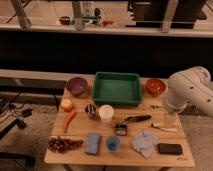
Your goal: Place towel in metal cup
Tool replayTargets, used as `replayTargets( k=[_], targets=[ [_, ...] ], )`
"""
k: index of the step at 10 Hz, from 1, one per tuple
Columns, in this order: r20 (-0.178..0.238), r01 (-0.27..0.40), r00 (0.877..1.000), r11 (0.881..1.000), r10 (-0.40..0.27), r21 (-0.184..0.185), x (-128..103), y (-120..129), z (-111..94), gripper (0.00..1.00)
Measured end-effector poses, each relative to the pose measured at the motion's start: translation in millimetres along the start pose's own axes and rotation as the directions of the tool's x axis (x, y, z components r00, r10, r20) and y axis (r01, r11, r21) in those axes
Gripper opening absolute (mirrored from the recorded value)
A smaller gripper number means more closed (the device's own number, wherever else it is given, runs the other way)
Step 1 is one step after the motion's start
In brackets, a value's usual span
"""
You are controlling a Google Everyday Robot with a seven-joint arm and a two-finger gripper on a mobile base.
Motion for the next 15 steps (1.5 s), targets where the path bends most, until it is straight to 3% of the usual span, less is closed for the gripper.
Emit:
replayTargets(
  k=[15],
  targets=[
    [-0.015,0.002,1.000,1.000,-0.002,-0.003,-3.5,5.5,3.8,0.80]
  ],
)
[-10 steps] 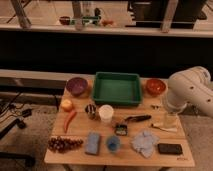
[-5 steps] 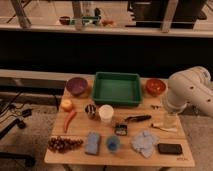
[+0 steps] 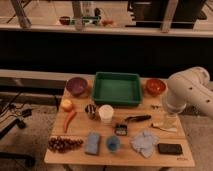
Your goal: Place towel in metal cup
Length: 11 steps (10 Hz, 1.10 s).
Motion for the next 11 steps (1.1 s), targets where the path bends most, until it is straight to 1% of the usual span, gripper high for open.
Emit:
replayTargets(
  k=[2,3,4,7,9,11],
  targets=[
    [-0.021,0.024,0.999,1.000,-0.024,-0.005,-22,7,9,0.80],
    [-0.027,0.035,0.999,0.999,-0.035,-0.009,-29,9,13,0.80],
    [-0.029,0.039,0.999,0.999,-0.040,-0.013,-30,11,18,0.80],
    [0.001,0.061,0.998,0.998,-0.061,-0.010,-34,17,27,0.80],
    [0.035,0.078,0.996,0.997,-0.078,-0.013,-36,26,30,0.80],
    [0.039,0.081,0.996,0.997,-0.081,-0.013,-37,27,30,0.80]
  ],
)
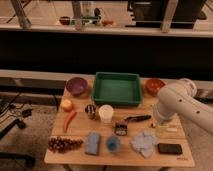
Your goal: Place towel in metal cup
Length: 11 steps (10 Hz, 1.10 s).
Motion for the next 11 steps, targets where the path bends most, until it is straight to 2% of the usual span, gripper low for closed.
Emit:
replayTargets(
  k=[4,5,7,8,11],
  targets=[
    [-0.001,0.000,1.000,1.000,0.000,-0.001,0,0,1,0.80],
    [-0.015,-0.001,1.000,1.000,0.001,-0.003,-1,1,3,0.80],
    [-0.022,-0.009,1.000,1.000,0.009,-0.028,-5,17,19,0.80],
    [-0.018,-0.020,1.000,0.999,0.019,-0.035,-3,27,24,0.80],
    [0.003,-0.026,1.000,0.999,0.026,-0.040,-7,34,31,0.80]
  ],
)
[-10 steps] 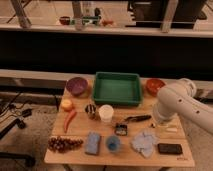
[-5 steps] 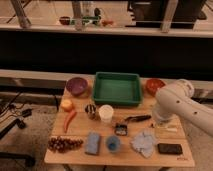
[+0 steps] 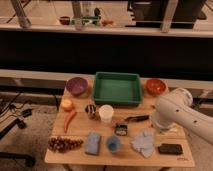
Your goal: Place towel in metal cup
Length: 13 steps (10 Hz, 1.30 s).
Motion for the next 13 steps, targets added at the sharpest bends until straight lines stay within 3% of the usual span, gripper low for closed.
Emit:
replayTargets(
  k=[6,13],
  targets=[
    [0.062,0.047,0.997,0.999,-0.048,0.016,-25,19,36,0.80],
    [0.141,0.114,0.984,0.992,-0.105,-0.056,-34,28,75,0.80]
  ],
)
